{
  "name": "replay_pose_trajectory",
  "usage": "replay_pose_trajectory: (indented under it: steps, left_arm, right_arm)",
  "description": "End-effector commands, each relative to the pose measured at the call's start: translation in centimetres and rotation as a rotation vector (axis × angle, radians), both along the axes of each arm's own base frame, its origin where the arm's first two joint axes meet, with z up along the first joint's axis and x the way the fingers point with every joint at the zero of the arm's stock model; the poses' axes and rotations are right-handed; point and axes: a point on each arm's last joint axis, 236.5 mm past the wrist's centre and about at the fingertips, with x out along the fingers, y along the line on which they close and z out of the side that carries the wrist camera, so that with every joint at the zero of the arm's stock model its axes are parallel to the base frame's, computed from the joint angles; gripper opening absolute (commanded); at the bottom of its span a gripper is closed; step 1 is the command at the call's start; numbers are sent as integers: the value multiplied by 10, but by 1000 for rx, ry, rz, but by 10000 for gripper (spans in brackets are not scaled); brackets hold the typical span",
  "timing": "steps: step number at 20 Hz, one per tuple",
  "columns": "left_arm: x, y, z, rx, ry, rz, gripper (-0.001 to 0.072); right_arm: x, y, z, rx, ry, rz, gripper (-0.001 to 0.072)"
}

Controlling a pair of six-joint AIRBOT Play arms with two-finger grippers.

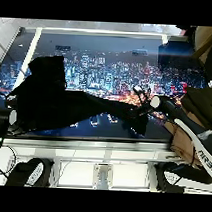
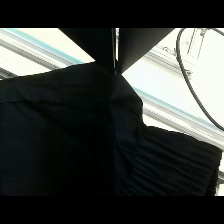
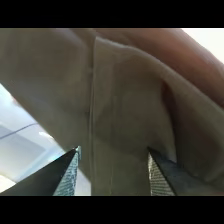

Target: Fold the clothes and pants, and hang the long-sleeved shirts on hangers.

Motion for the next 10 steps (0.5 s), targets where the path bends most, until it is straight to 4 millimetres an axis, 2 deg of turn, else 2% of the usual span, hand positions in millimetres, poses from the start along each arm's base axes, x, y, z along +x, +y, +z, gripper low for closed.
replay_pose_trajectory:
  steps: [1,3,5,10]
  left_arm:
    - [0,0,0,0,0,1,11]
    - [0,0,0,0,0,1,11]
    - [0,0,0,0,-1,1,11]
    - [0,0,0,0,0,1,12]
  right_arm:
    - [1,1,-9,-29,63,17,478]
    - [-4,8,-7,-4,107,14,479]
    - [1,13,-2,19,96,4,479]
    - [7,12,-7,5,78,7,470]
